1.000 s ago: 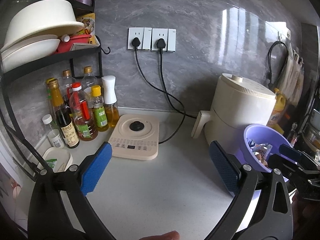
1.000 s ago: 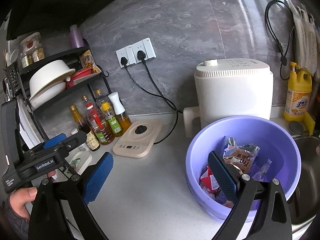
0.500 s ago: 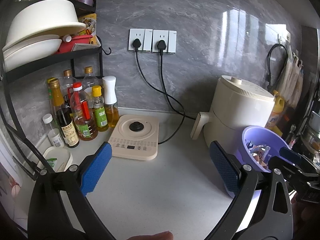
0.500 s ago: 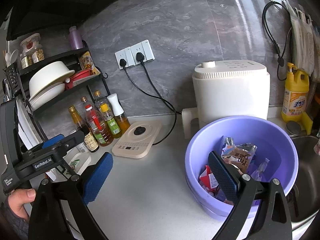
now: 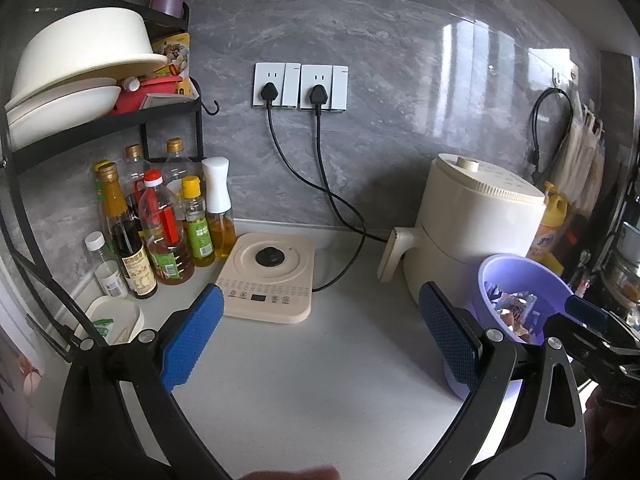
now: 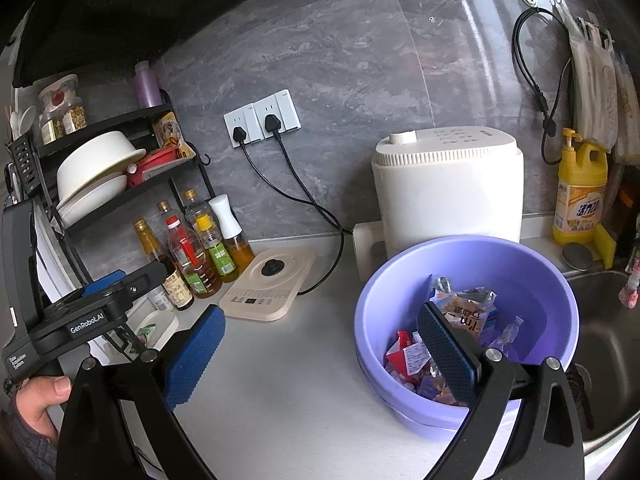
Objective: Collect trash
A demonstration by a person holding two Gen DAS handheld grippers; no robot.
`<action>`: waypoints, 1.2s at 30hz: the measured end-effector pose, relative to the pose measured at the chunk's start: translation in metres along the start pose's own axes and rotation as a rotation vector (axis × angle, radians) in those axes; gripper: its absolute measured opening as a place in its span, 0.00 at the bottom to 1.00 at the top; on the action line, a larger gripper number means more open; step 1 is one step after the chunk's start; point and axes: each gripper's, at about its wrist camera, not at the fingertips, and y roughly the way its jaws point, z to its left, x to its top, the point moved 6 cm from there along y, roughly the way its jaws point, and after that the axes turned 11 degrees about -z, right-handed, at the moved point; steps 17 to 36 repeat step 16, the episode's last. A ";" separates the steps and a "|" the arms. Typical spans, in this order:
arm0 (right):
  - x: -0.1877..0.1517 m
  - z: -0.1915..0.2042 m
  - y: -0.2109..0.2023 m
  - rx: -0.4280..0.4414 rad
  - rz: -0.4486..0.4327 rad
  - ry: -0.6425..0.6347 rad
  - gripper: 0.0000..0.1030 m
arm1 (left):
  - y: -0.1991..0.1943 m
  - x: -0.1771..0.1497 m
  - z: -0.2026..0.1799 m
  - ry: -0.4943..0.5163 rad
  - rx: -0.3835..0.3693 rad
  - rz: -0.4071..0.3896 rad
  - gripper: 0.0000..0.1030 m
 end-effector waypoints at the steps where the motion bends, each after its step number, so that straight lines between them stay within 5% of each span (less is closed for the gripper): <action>1: 0.000 0.000 0.000 0.000 0.000 0.000 0.92 | 0.000 0.000 -0.001 -0.002 -0.002 -0.001 0.94; 36: 0.000 -0.002 -0.003 0.022 -0.011 0.016 0.92 | -0.002 0.000 -0.010 0.022 0.001 0.016 0.94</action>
